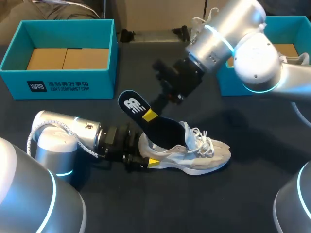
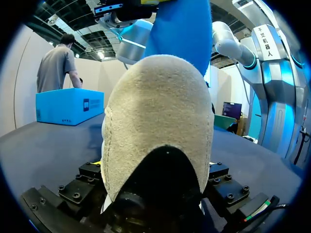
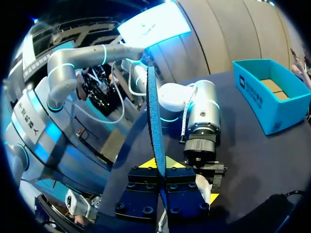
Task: Take the shoe out of the shoebox, open the shoe tongue, remove and reinsert the insole, then place the shoe into the shoebox
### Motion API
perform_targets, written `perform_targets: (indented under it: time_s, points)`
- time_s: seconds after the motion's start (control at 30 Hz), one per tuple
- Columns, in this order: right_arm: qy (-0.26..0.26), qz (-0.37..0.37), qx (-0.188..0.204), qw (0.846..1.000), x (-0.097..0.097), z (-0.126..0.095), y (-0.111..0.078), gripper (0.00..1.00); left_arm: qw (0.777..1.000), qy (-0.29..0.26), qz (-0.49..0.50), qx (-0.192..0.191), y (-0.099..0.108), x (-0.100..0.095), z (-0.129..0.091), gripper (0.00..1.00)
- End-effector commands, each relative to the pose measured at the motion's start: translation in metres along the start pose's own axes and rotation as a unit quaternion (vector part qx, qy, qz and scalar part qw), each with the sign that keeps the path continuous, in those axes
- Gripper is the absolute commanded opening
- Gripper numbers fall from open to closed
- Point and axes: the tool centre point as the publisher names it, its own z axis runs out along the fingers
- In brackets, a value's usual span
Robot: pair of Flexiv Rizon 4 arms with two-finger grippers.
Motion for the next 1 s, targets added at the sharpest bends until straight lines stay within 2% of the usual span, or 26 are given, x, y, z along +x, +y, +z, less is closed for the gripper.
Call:
perform_targets:
  time_s: [0.03, 0.17, 0.2, 0.27, 0.4, 0.47, 0.53, 0.6, 0.7, 1.0]
  points:
    - [-0.004, 0.0, -0.001, 1.0, 0.002, 0.001, -0.001, 0.0, 1.0, 0.0, -0.001, -0.001, -0.001, -0.001, 0.001, 0.0]
    - [-0.004, 0.0, -0.001, 1.0, 0.002, 0.001, -0.001, 0.0, 1.0, 0.0, -0.001, -0.001, -0.001, -0.001, 0.001, 0.0]
    - [-0.01, 0.008, -0.021, 1.0, 0.001, -0.001, 0.002, 0.0, 1.0, 0.0, -0.001, -0.001, -0.001, -0.001, 0.001, 0.0]
    - [-0.027, 0.0, -0.056, 0.998, 0.005, -0.014, 0.009, 0.0, 1.0, 0.0, -0.001, -0.001, -0.001, -0.001, 0.001, 0.0]
    - [-0.05, 0.006, -0.082, 0.995, 0.012, -0.039, 0.026, 0.0, 1.0, 0.0, -0.001, -0.001, -0.001, -0.001, 0.001, 0.0]
    - [-0.054, 0.003, -0.109, 0.993, 0.016, -0.05, 0.035, 0.0, 1.0, 0.0, -0.001, -0.001, -0.001, -0.001, 0.001, 0.0]
    - [-0.062, 0.007, -0.101, 0.993, 0.018, -0.057, 0.044, 0.0, 1.0, 0.0, -0.001, -0.001, -0.001, -0.001, 0.001, 0.0]
    - [-0.058, -0.003, -0.118, 0.991, 0.02, -0.065, 0.053, 0.0, 1.0, 0.0, -0.001, -0.001, -0.001, -0.001, 0.001, 0.0]
    - [-0.028, -0.015, -0.191, 0.981, 0.025, -0.078, 0.065, 0.0, 1.0, 0.0, -0.001, -0.001, -0.001, -0.001, 0.001, 0.0]
    - [-0.028, -0.015, -0.191, 0.981, 0.025, -0.078, 0.065, 0.0, 1.0, 0.0, -0.001, -0.001, -0.001, -0.001, 0.001, 0.0]
